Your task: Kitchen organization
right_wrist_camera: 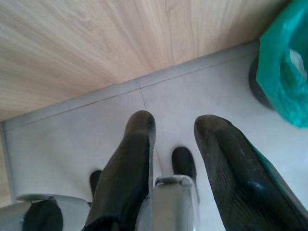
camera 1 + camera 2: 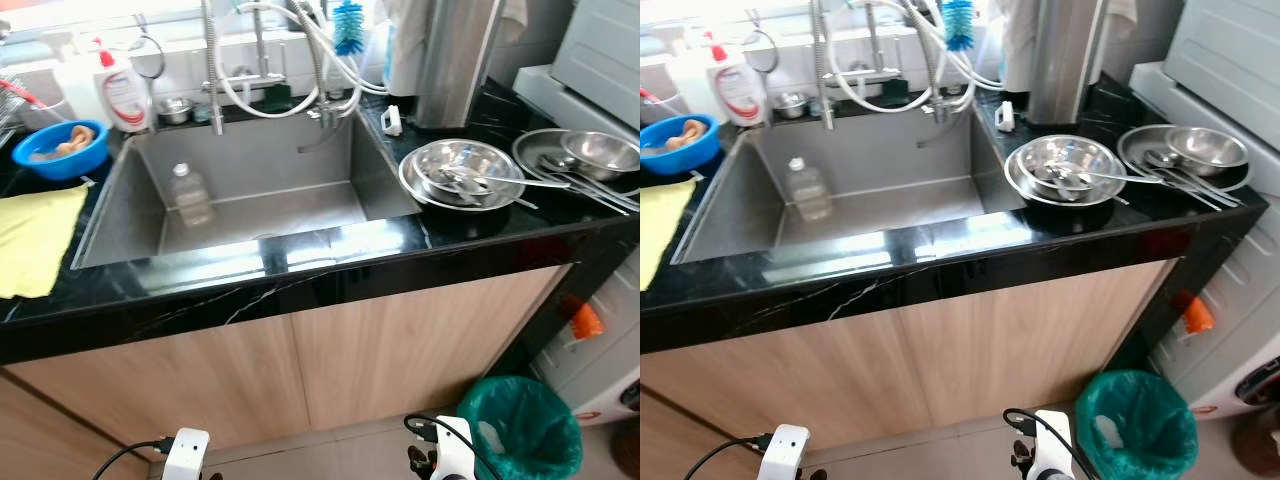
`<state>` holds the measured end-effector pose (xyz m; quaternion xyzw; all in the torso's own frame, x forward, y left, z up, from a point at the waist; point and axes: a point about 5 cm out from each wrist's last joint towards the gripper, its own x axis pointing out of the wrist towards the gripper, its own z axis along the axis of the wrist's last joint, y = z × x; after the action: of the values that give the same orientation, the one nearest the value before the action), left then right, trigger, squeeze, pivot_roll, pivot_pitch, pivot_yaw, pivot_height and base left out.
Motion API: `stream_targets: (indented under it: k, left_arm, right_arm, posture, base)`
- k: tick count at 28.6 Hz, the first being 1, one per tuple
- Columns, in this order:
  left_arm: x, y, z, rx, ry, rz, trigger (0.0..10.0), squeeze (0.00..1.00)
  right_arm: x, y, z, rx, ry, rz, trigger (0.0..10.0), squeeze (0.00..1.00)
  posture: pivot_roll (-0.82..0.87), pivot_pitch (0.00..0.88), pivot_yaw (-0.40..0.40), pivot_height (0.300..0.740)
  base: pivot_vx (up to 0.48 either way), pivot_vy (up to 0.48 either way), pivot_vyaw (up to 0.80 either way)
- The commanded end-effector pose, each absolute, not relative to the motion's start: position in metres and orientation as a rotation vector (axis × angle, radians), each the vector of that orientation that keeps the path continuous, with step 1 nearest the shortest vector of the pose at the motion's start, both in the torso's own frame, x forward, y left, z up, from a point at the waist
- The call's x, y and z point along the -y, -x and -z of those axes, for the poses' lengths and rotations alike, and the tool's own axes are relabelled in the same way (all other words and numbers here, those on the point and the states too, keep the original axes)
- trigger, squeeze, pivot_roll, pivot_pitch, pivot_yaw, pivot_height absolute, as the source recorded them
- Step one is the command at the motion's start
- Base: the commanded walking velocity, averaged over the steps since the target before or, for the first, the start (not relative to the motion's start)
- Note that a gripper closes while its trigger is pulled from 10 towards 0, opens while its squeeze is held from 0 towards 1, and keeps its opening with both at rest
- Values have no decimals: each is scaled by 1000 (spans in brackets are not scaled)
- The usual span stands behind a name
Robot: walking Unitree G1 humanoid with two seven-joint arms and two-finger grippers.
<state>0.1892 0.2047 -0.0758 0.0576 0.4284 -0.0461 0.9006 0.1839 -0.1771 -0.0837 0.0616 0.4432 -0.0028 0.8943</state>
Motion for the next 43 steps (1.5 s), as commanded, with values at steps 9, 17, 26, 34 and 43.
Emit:
stream_targets:
  k: [9,17,26,34,43]
  left_arm:
    - [-214,-173,82,-949,-165,103,10000,0]
    - [-216,-170,83,-959,-174,104,10000,0]
    - [-213,-172,83,-957,-194,115,10000,0]
    - [-210,-173,83,-955,-184,113,10000,0]
    - [-212,-171,84,-955,-179,106,10000,0]
  right_arm:
    - [173,-183,84,-913,-107,-29,10000,0]
    - [173,-183,84,-919,-80,-68,10000,0]
    - [172,-183,84,-924,-80,-80,10000,0]
    - [172,-183,84,-926,-86,-75,10000,0]
    - [172,-183,84,-928,-87,-79,10000,0]
  posture:
    - [-32,0,73,740]
    - [-36,0,68,740]
    - [-35,0,67,740]
    - [-32,0,66,740]
    - [-31,0,66,740]
  base:
    - [0,-109,0]
    - [0,-108,0]
    - [0,-135,0]
    - [0,-312,0]
    - [0,0,0]
